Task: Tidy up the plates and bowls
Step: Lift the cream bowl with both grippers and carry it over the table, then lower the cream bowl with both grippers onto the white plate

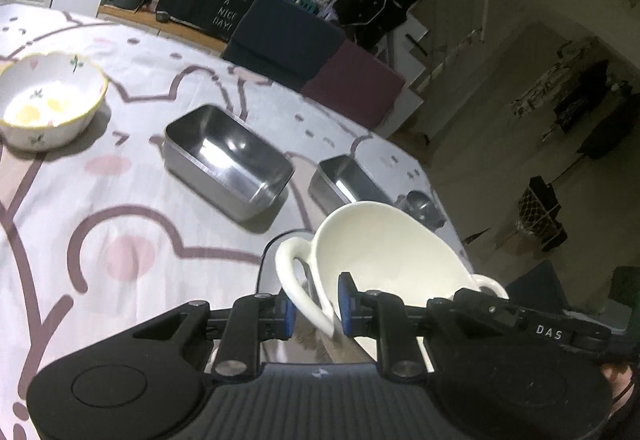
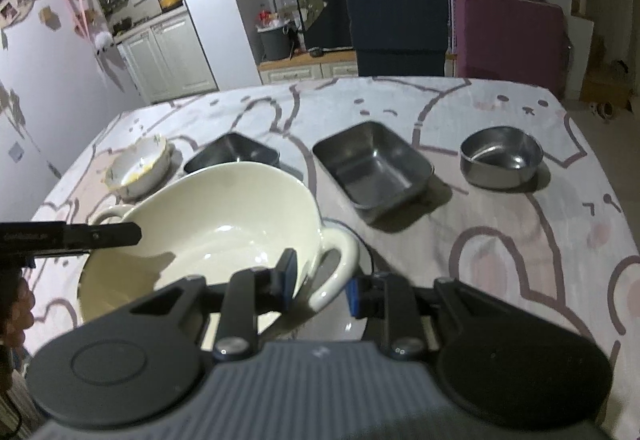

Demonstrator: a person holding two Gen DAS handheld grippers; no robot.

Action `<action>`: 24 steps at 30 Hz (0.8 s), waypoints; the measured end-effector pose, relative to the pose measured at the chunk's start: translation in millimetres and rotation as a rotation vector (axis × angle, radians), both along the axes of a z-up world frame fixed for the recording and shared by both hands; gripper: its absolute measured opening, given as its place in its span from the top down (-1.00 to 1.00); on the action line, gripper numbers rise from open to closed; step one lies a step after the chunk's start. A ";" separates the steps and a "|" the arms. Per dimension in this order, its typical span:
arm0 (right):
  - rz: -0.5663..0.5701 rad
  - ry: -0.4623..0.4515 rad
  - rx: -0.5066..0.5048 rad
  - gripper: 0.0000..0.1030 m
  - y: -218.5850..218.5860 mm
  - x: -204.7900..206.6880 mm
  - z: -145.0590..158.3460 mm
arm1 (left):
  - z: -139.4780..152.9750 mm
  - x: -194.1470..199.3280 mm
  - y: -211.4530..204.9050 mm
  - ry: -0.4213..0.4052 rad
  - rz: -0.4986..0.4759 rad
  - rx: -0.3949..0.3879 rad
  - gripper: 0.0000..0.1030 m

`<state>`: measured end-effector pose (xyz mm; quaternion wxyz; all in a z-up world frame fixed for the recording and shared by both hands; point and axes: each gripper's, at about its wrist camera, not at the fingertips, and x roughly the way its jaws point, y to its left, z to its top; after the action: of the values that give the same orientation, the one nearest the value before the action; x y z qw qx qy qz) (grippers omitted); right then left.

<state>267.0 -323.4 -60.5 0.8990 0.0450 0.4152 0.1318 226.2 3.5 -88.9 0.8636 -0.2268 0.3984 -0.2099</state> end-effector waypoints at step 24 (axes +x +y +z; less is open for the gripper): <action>0.055 0.042 -0.141 0.42 18.7 4.7 -23.5 | -41.2 18.8 -14.4 0.114 -0.019 0.122 0.44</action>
<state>271.6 -304.6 -84.0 0.8871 -0.0273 0.4433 0.1258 245.1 -10.9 -130.1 0.8496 -0.1816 0.4612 -0.1804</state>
